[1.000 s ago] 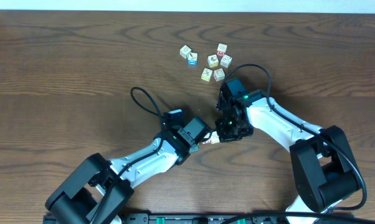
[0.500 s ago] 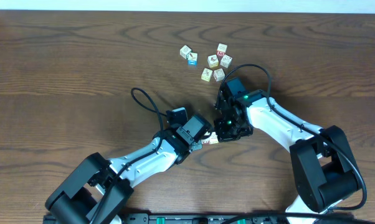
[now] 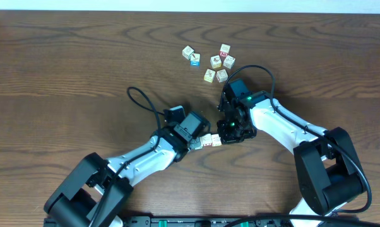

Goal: Lift 3 blocks

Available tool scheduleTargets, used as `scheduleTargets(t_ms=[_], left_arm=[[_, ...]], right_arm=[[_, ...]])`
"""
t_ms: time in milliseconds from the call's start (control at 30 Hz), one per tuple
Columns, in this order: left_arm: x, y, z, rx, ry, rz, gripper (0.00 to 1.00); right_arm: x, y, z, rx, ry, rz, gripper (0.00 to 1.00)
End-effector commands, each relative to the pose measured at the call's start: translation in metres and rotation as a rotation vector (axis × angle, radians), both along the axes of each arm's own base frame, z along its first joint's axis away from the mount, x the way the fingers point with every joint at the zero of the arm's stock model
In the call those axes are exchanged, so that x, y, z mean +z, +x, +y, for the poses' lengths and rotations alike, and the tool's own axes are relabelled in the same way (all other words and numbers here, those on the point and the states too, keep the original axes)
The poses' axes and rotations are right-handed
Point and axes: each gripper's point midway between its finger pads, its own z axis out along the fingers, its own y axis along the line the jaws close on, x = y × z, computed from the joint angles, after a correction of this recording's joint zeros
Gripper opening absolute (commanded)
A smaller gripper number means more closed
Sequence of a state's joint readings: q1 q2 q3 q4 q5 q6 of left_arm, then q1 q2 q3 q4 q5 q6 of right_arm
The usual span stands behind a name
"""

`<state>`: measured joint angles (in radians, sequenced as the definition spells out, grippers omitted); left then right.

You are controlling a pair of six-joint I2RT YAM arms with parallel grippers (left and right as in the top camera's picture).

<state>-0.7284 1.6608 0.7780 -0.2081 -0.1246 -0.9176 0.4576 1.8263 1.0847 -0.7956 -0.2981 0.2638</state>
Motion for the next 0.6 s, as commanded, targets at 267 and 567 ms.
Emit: scheduleTargets(t_ms=[267,567], left_arm=[[-0.0060,0.0085,0.0218,0.040,0.015,0.021,0.08],[-0.0062,0.0078,0.0208,0.037,0.010,0.025,0.08]], right_arm=[[-0.0012,-0.0070,0.0034,-0.007,0.001,0.028,0.04],[0.0008,-0.0103,0.0087,-0.023,0.032,0.054,0.03]])
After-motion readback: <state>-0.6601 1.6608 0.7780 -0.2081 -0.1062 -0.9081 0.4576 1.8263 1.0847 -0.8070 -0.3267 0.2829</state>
